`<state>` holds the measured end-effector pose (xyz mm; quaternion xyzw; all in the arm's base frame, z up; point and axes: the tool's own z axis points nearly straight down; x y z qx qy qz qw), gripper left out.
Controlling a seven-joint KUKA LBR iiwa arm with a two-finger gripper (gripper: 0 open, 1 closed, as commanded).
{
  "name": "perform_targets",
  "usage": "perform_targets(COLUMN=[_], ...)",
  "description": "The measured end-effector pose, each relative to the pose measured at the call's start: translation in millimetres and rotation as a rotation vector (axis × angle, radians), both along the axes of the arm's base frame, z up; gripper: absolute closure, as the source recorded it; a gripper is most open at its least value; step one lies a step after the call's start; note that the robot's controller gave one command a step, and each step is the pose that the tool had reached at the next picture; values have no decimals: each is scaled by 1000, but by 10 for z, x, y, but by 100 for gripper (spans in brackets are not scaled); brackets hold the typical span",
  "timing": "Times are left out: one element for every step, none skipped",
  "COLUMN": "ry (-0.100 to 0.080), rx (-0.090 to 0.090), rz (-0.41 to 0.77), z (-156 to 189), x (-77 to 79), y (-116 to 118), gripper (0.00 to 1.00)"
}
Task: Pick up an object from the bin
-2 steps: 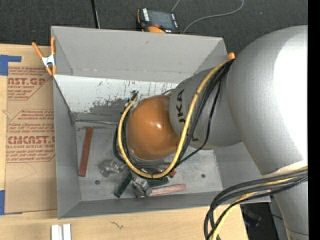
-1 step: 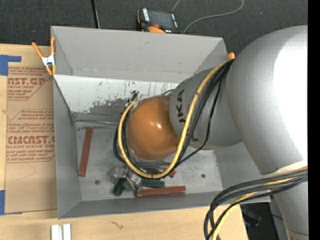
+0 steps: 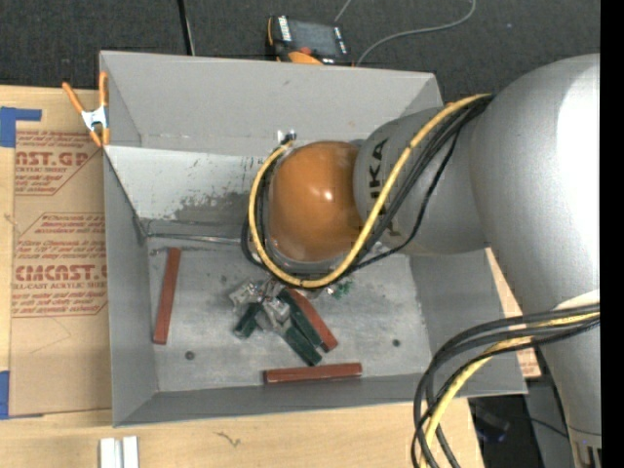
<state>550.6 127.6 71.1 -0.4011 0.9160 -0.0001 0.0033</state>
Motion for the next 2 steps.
perform_targets(ry=[3, -4], rx=[-1, -1], rz=[438, 470], z=[-6, 1402], x=[107, -222], y=[273, 484], gripper=[100, 100])
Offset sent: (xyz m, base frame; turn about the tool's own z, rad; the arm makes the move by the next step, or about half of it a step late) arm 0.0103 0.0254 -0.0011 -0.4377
